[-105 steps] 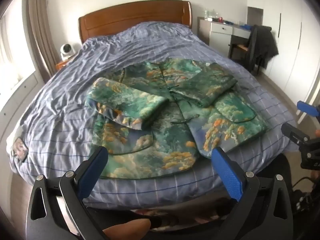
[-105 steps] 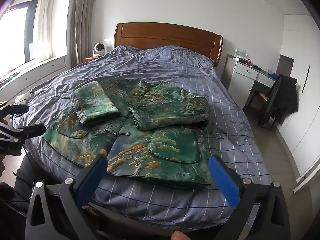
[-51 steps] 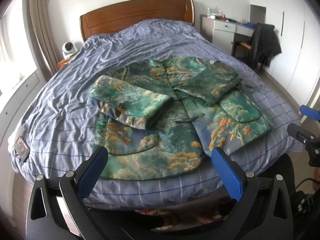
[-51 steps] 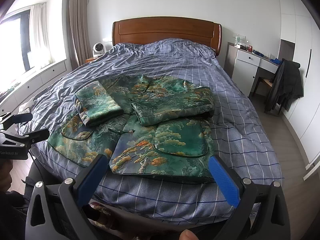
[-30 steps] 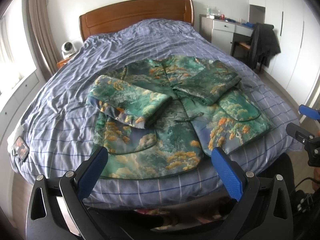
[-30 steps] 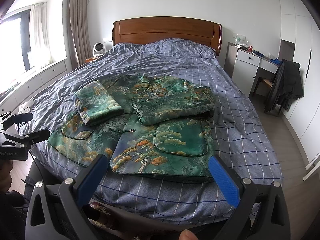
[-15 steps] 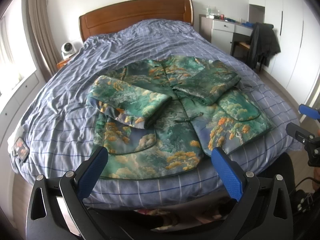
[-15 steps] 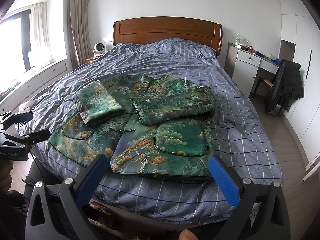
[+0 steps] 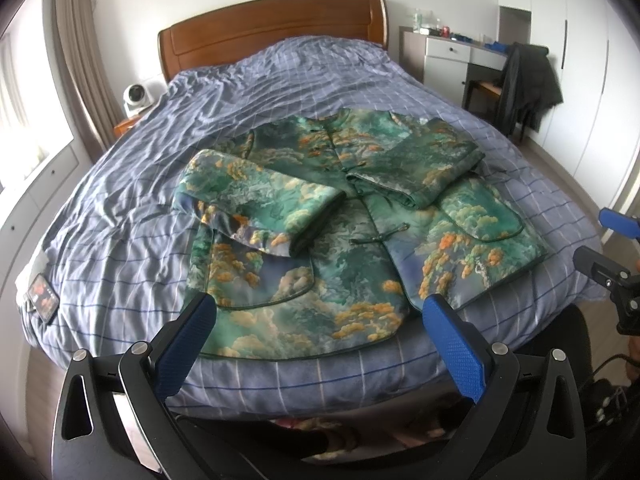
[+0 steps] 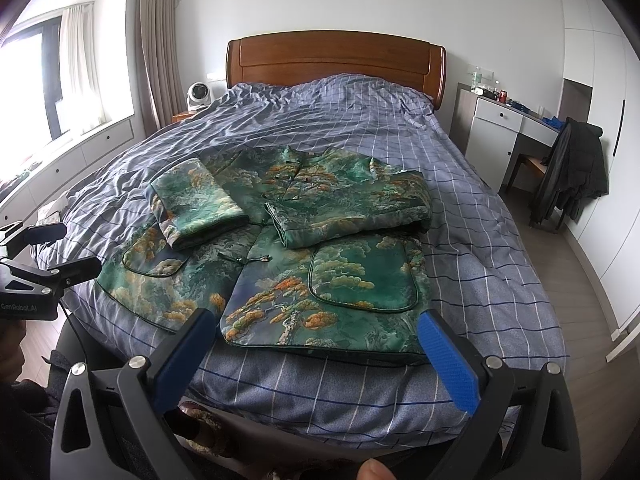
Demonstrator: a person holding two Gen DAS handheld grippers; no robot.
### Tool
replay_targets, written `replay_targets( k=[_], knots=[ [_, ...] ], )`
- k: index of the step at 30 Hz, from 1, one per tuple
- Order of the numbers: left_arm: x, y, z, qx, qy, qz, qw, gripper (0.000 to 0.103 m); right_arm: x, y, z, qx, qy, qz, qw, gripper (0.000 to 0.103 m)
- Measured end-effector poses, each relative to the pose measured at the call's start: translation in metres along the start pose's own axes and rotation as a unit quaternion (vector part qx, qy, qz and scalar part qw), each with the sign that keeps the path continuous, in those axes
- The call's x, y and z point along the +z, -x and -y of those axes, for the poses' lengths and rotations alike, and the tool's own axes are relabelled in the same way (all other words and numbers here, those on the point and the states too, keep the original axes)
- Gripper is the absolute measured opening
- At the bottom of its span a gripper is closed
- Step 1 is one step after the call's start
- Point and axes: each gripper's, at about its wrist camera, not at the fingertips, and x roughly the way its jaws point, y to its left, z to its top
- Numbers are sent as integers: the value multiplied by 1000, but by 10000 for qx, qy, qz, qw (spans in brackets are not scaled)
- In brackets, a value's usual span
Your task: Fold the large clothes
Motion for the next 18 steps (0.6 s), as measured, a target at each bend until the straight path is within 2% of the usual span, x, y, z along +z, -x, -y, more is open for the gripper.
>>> replay_targets(
  k=[9,18],
  knots=[
    [0,1,-1,35,-6,17,10000,103,1,-1,0,4,2,0,10000,103],
    [9,-3,-13,244,5,140,9996,103,-2,-4,-5,42,129,65,9999,103]
  ],
)
